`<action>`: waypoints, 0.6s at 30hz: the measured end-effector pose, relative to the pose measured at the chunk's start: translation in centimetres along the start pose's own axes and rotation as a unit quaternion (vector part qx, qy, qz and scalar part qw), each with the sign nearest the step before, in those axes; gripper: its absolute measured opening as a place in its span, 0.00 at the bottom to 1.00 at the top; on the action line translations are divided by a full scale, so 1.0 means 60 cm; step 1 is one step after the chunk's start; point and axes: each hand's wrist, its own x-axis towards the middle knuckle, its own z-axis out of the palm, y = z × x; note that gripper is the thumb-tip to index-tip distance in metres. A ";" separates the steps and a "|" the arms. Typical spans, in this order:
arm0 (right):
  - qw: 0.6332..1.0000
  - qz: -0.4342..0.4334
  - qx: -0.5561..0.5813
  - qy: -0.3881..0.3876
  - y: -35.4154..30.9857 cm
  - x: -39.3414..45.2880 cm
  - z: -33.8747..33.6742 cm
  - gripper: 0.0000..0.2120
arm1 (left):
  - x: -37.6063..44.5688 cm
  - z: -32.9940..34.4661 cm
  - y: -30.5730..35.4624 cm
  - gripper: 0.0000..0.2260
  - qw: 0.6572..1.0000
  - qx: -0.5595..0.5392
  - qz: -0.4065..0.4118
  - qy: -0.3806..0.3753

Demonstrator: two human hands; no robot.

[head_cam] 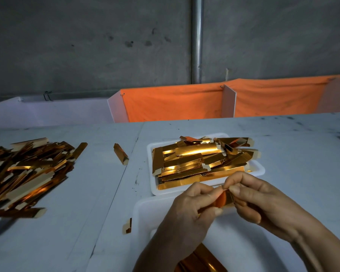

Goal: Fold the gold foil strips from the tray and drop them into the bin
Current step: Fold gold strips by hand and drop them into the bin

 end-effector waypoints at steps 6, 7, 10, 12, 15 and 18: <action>1.000 -0.005 -0.014 0.019 0.005 0.004 0.006 0.11 | 0.000 -0.005 0.002 0.18 0.999 -0.021 -0.026 -0.016; 0.999 -0.002 -0.022 0.031 0.007 0.004 0.008 0.11 | 0.001 -0.005 0.002 0.19 0.999 -0.023 -0.034 -0.015; 0.996 0.021 -0.059 0.061 0.011 0.007 0.011 0.16 | 0.000 -0.005 0.002 0.19 0.997 -0.024 -0.069 0.004; 0.995 0.032 -0.074 0.065 0.012 0.008 0.010 0.17 | -0.001 -0.005 0.004 0.18 0.995 -0.037 -0.087 0.018; 0.994 0.078 -0.061 0.048 0.014 0.007 0.013 0.19 | -0.001 -0.005 0.008 0.14 0.994 -0.053 -0.091 0.020; 0.990 0.140 0.013 0.014 0.015 0.007 0.013 0.22 | 0.000 0.000 0.007 0.12 0.998 0.012 -0.049 0.027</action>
